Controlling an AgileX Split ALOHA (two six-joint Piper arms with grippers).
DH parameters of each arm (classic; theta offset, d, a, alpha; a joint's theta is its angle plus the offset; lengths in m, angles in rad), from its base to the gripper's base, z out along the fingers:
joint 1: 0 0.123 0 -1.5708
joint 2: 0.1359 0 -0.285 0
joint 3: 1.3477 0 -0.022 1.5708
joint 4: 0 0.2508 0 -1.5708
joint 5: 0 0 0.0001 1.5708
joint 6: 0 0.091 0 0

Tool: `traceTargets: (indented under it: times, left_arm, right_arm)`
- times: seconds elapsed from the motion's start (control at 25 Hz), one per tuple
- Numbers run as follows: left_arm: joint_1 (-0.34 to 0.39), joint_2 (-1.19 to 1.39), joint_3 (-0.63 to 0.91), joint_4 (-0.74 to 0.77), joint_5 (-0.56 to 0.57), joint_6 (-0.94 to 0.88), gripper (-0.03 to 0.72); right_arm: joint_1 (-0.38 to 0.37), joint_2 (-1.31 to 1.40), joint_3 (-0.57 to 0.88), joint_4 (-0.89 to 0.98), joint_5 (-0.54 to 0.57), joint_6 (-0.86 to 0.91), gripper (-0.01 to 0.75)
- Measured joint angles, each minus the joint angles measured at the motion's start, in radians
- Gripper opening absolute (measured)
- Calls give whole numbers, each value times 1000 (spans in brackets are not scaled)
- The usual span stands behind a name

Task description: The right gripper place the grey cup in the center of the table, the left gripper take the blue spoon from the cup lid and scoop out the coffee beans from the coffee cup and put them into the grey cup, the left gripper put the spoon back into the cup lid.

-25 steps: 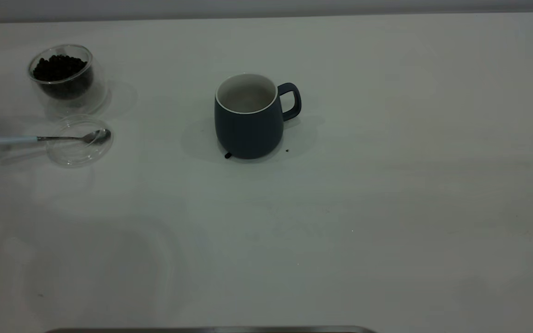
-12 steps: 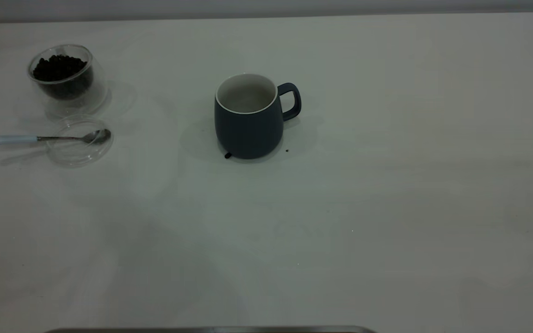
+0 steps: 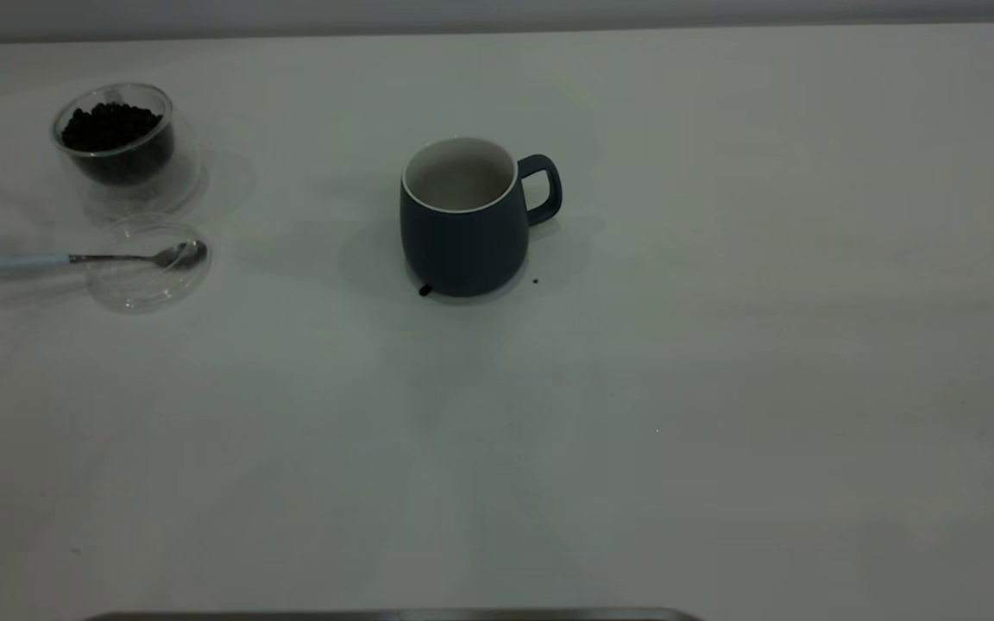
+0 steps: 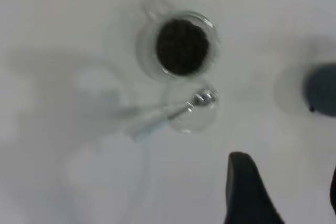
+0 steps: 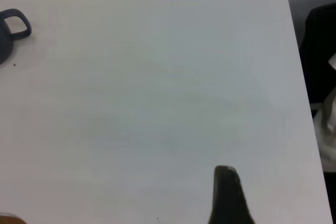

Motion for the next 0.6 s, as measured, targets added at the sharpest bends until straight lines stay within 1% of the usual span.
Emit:
traceTargets:
  times: [0.12,0.2,0.6]
  left_arm:
    - [-75,-158,131,13,0,-10,450]
    - [-101,-267,230,22,0,-22,450]
    - [-116,-834,695,64,0,-50,450]
  right_arm:
    - [0,0,0,0,0,0,461]
    - [0,0,0,0,0,0,461]
    - [0,0,0,0,0,0,461]
